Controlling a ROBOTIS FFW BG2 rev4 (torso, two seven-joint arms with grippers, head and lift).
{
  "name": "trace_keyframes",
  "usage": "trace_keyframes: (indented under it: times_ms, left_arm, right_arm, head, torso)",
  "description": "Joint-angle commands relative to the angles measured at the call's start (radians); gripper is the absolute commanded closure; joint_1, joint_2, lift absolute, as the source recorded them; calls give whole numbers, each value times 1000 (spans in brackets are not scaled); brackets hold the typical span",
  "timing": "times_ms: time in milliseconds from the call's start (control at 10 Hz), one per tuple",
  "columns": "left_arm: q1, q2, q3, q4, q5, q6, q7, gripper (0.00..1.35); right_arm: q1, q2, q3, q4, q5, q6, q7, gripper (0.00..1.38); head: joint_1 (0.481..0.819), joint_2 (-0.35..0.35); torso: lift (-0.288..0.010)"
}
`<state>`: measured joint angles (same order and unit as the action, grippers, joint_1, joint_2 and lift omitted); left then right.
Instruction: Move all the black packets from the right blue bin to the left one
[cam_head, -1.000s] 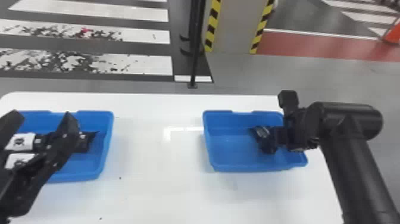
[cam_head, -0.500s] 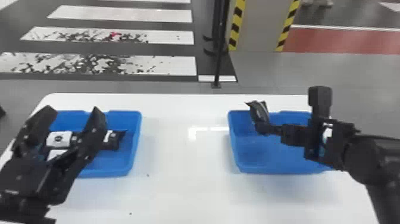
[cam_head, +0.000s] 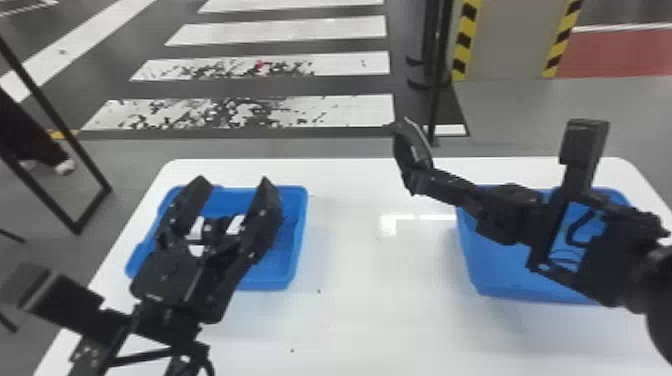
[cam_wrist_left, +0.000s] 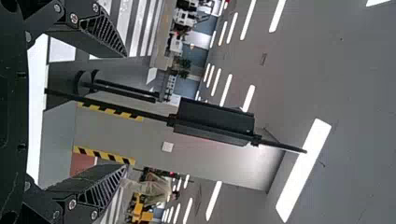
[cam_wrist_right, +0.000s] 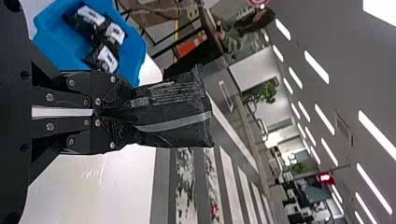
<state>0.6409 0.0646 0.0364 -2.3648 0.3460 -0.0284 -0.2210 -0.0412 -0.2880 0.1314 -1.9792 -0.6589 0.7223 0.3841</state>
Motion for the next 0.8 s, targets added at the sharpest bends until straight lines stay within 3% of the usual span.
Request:
trace_keyframes:
  times_ms: [0,400,700]
  left_arm:
    - [-13,12,-34,-2,19,23,-1,205]
    - [-37,20,-62,-2,15,73,-5,205]
    - [-45,17,-58,5,-47,31,0,205]
  right_arm:
    - [-30,-14,100,-8,-45,-45,1,1102]
    - [-104,-33,279,29,-123,-82,2,1102]
    - [-116,-37,351,10,-173,-82,1,1102]
  head:
    - [695,165]
    - [695,248]
    - [695,303]
  torso:
    - [-140]
    - [-140]
    - [-140]
